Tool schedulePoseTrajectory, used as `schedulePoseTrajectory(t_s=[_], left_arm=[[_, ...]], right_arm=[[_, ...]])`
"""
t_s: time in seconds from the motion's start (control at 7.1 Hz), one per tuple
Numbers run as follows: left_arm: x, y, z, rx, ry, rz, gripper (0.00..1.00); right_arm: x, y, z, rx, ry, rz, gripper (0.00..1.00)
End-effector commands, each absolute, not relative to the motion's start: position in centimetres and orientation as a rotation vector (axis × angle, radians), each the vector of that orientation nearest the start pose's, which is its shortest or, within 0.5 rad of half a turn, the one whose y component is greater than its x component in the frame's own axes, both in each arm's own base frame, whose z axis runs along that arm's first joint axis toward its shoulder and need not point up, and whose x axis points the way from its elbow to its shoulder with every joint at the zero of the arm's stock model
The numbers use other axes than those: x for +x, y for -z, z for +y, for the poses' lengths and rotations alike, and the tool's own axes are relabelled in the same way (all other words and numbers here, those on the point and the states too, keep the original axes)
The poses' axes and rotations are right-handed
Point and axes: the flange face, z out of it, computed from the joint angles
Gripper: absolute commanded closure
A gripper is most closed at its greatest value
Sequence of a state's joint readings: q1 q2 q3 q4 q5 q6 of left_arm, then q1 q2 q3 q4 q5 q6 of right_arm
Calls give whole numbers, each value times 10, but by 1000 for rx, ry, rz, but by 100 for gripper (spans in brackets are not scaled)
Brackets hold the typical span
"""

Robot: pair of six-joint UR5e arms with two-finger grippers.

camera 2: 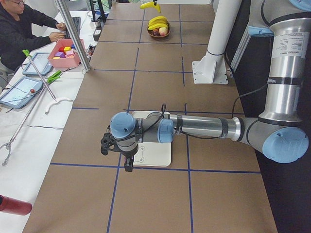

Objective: Transfer all bananas from basket to plate

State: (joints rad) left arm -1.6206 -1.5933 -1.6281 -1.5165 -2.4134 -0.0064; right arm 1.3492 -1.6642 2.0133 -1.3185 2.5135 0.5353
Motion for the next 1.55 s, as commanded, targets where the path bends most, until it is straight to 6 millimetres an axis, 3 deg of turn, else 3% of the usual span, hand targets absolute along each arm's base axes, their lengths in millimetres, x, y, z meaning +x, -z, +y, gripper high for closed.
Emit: schedulePoseTrajectory(t_s=[0.0, 0.14, 0.28, 0.42, 0.56, 0.7, 0.85, 1.13, 1.27, 1.41], left_arm=[[-44, -564, -519, 104, 102, 863, 0], [10, -540, -524, 126, 148, 913, 0], [90, -512, -520, 116, 220, 1020, 1], [163, -471, -511, 68, 275, 1166, 1], [214, -406, -526, -12, 352, 1268, 1], [254, -353, -534, -70, 429, 1322, 1], [301, -308, -523, -136, 510, 1378, 1], [355, -226, -506, -256, 653, 1519, 1], [379, -200, -492, -290, 647, 1551, 1], [389, -196, -484, -300, 630, 1557, 1]], right_arm=[[-139, -353, -467, 28, -61, -1158, 100], [-178, -313, -469, 11, -81, -1189, 100], [-230, -287, -454, 21, -70, -1219, 100], [-279, -264, -437, 52, -94, -1243, 100], [-322, -242, -418, 58, -63, -1276, 100], [-360, -212, -399, 79, -51, -1306, 100], [-392, -185, -380, 92, -56, -1337, 100], [-427, -147, -353, 176, -55, -1392, 100], [-434, -145, -350, 191, -47, -1419, 100], [-432, -141, -348, 201, -42, -1446, 100]])
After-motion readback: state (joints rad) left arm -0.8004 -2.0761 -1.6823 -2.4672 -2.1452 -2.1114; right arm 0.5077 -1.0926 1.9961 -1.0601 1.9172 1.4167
